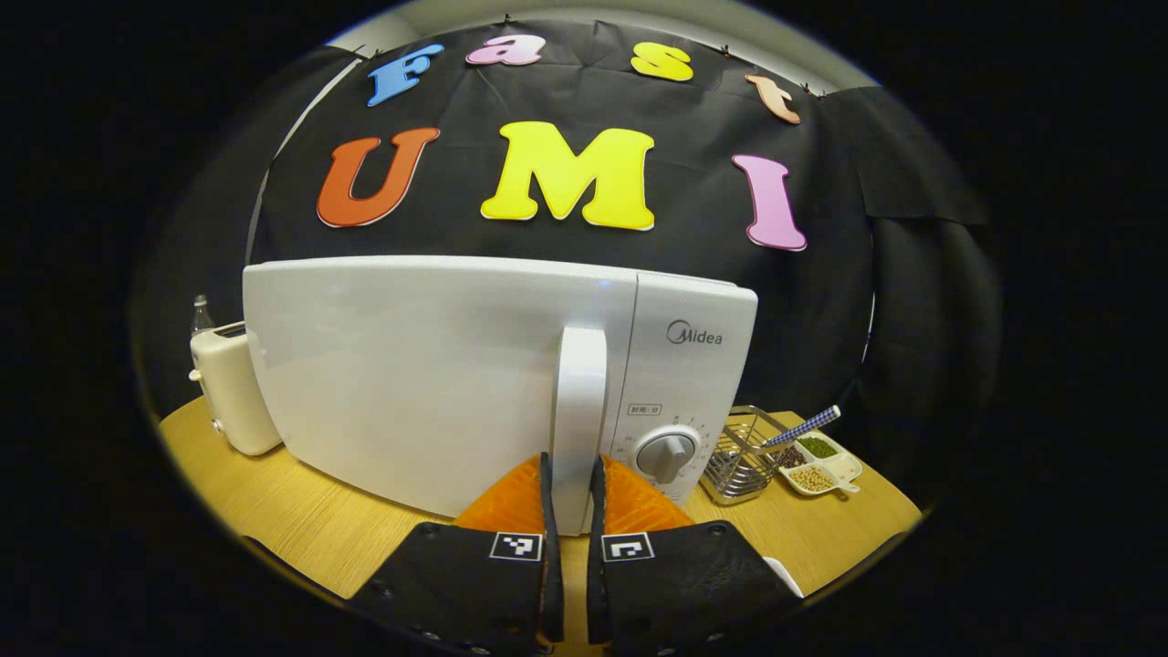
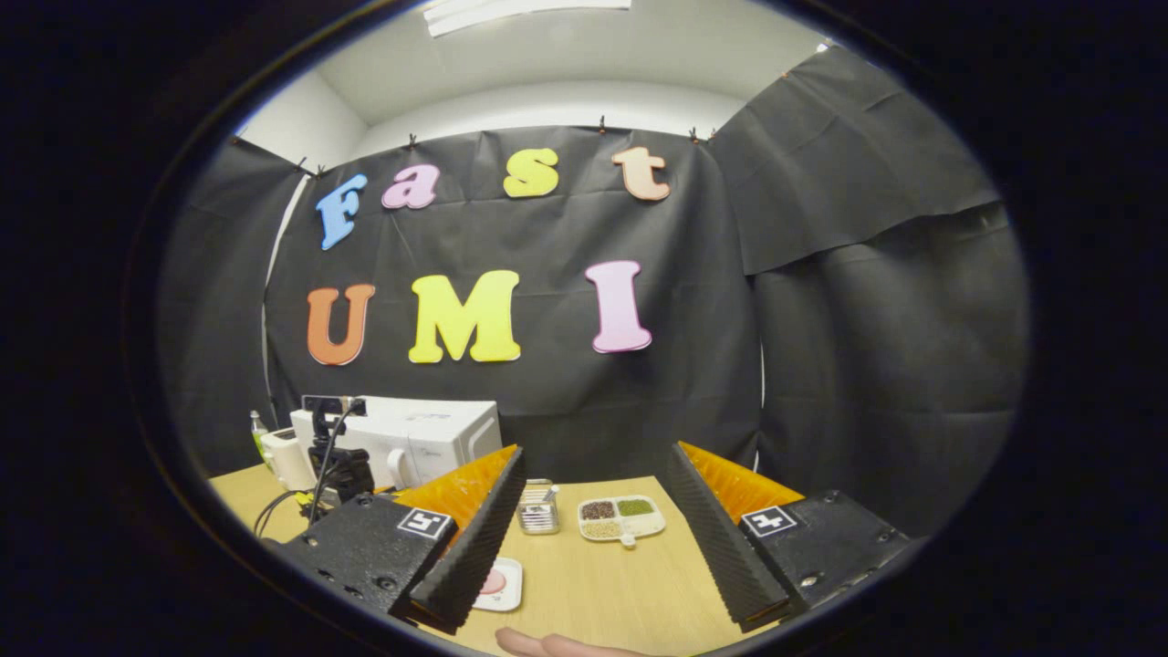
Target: Open the microwave oven with the left hand, put the food in, and close the microwave oven.
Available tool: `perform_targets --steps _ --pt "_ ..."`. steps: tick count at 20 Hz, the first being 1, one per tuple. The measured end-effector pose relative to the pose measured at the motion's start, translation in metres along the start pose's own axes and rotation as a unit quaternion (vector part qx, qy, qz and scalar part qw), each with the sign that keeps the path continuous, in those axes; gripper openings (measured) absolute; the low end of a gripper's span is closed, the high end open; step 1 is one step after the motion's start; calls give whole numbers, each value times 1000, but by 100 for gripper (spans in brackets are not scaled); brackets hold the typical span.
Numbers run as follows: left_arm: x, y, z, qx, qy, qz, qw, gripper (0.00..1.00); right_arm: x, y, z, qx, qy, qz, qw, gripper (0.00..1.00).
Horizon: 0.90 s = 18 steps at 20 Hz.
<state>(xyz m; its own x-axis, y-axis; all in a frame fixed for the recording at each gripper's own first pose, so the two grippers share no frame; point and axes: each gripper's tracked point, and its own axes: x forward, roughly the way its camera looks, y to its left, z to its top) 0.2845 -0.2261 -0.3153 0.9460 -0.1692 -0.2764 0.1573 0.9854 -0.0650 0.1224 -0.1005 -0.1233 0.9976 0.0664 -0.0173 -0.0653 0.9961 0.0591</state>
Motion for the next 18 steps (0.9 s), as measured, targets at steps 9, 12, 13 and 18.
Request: perform_targets --steps 9,12,13,18 --pt "4 1 0 39 -22 14 999 16 8 24 -39 -3 36 30 999 100" --pt "11 3 4 34 -38 16 999 19 10 37 -48 -8 43 47 998 100" --pt "17 6 3 36 -43 18 998 23 8 45 -46 -8 42 57 997 100" --pt "21 14 -5 26 -20 22 999 34 -4 52 -12 -31 -9 63 998 100"
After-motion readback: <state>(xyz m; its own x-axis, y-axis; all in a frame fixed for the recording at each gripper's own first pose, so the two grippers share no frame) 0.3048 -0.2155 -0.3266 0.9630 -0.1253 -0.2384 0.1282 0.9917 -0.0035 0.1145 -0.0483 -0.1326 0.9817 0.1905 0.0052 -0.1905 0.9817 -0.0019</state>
